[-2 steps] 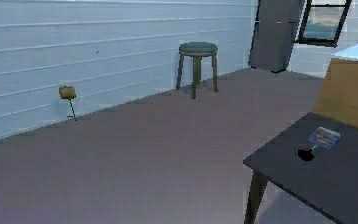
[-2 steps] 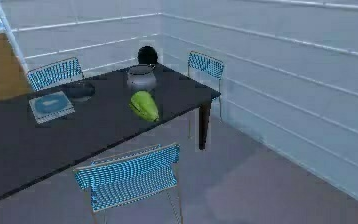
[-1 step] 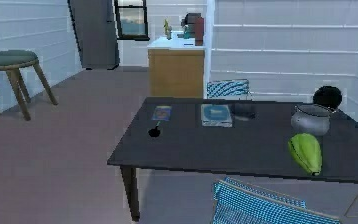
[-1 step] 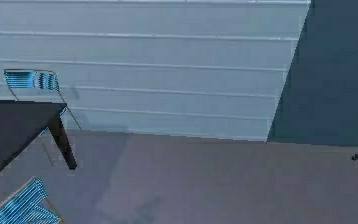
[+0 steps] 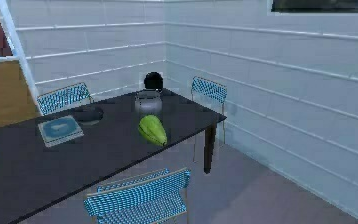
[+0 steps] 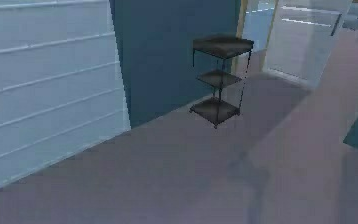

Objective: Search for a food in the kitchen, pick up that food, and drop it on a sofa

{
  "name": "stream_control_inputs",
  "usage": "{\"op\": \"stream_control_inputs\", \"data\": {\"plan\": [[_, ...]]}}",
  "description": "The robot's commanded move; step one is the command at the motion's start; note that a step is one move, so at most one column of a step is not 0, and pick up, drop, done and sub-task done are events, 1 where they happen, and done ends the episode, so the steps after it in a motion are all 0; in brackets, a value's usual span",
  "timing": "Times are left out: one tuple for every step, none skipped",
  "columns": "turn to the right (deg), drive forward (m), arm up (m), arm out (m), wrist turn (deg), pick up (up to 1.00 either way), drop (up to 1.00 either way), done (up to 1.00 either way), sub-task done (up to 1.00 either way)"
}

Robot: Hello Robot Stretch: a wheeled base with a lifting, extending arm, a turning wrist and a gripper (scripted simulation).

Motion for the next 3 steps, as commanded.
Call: {"op": "stream_control_inputs", "data": {"plan": [[27.0,0.00,0.00,0.00,0.0,0.00,0.00,0.00,0.00],[0.0,0.70,0.00,0.00,0.0,0.00,0.00,0.00,0.00],[-9.0,0.00,0.00,0.00,0.0,0.00,0.00,0.00,0.00]]}}
